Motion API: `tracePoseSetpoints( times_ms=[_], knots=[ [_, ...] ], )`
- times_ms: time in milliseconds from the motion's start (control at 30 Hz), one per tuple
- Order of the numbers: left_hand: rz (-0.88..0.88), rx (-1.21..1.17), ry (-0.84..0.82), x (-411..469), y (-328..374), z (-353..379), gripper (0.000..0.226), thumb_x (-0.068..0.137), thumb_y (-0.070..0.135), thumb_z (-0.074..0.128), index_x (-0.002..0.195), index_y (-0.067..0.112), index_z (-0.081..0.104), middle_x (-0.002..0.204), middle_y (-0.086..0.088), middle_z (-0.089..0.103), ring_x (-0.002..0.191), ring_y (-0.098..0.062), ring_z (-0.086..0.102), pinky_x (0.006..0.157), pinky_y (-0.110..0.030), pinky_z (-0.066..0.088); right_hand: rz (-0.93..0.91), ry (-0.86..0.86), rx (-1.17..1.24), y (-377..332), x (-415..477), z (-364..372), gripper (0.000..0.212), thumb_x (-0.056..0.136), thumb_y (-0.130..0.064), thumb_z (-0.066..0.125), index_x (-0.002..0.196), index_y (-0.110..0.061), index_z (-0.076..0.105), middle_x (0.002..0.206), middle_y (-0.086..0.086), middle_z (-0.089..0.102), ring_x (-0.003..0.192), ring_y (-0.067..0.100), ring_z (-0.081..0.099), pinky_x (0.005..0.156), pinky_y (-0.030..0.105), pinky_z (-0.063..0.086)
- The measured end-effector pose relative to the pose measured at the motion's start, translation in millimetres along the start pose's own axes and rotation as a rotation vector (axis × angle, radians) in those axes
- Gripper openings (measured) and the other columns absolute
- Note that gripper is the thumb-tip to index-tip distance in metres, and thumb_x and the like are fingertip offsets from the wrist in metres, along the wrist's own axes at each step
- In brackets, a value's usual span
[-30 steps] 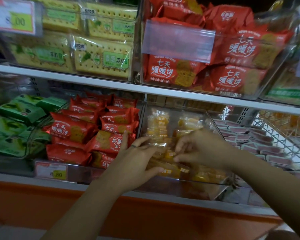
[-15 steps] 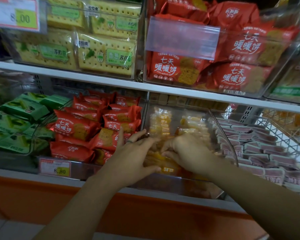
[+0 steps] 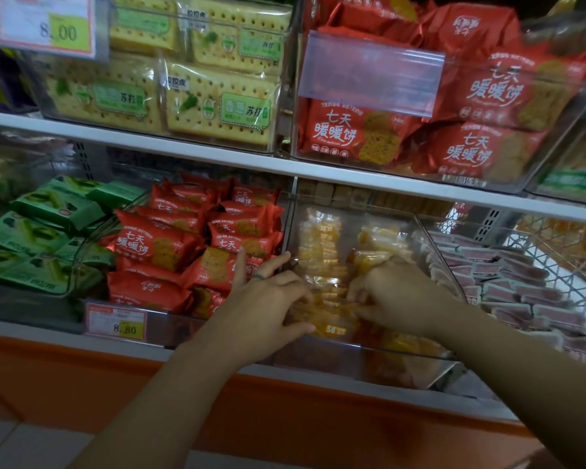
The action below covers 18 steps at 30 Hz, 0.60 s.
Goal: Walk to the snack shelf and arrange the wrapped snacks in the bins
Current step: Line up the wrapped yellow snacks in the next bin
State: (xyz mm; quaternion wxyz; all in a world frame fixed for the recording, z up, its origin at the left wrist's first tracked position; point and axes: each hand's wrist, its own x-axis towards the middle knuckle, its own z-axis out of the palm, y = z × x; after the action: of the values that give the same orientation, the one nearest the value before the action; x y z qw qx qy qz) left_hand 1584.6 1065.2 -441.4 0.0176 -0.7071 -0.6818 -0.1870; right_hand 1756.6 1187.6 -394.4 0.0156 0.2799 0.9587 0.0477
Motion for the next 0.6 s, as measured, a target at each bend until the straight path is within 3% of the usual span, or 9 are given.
tracePoseSetpoints(
  times_ms=[100, 233, 333, 533, 600],
  knots=[
    [0.004, -0.01, 0.002, -0.8, -0.4, 1.7, 0.037, 0.083, 0.055, 0.057, 0.116, 0.036, 0.056, 0.131, 0.025, 0.046, 0.139, 0.003, -0.003, 0.104, -0.046, -0.029, 0.022, 0.035, 0.01, -2.0, 0.7, 0.5, 0.014, 0.086, -0.037, 0.059, 0.096, -0.031, 0.066, 0.098, -0.01, 0.069, 0.1, 0.012, 0.06, 0.089, 0.025, 0.043],
    [0.005, -0.024, 0.006, -0.5, -2.0, 2.7, 0.036, 0.083, 0.054, 0.058, 0.114, 0.037, 0.057, 0.129, 0.025, 0.045, 0.137, 0.006, -0.005, 0.103, -0.045, -0.03, 0.058, 0.09, 0.118, 1.7, -4.4, -6.5, 0.013, 0.086, -0.036, 0.061, 0.096, -0.033, 0.068, 0.096, -0.015, 0.07, 0.097, 0.006, 0.061, 0.081, 0.022, 0.046],
    [0.003, -0.02, 0.012, 0.3, -1.6, 2.4, 0.035, 0.082, 0.054, 0.059, 0.113, 0.037, 0.058, 0.128, 0.024, 0.045, 0.135, 0.006, -0.004, 0.103, -0.045, -0.03, 0.08, 0.147, 0.177, 3.3, -6.7, -9.5, 0.012, 0.085, -0.036, 0.064, 0.095, -0.033, 0.07, 0.088, -0.014, 0.072, 0.089, 0.005, 0.063, 0.075, 0.021, 0.046],
    [-0.019, -0.045, 0.002, -0.6, -0.3, 0.4, 0.032, 0.082, 0.054, 0.06, 0.11, 0.04, 0.059, 0.129, 0.023, 0.043, 0.13, 0.009, -0.006, 0.107, -0.049, -0.026, 0.051, 0.377, 0.396, 0.3, -8.5, -16.9, 0.005, 0.079, -0.027, 0.072, 0.082, -0.024, 0.073, 0.072, -0.01, 0.071, 0.07, 0.005, 0.064, 0.07, 0.031, 0.053],
    [-0.025, -0.042, 0.002, -1.4, 0.3, -0.6, 0.032, 0.081, 0.055, 0.06, 0.109, 0.04, 0.06, 0.131, 0.021, 0.042, 0.135, 0.005, -0.005, 0.107, -0.049, -0.025, 0.017, 0.372, 0.394, -5.1, -5.1, -15.5, 0.005, 0.079, -0.028, 0.072, 0.082, -0.024, 0.073, 0.072, -0.009, 0.071, 0.068, 0.004, 0.063, 0.069, 0.03, 0.054]
  ],
)
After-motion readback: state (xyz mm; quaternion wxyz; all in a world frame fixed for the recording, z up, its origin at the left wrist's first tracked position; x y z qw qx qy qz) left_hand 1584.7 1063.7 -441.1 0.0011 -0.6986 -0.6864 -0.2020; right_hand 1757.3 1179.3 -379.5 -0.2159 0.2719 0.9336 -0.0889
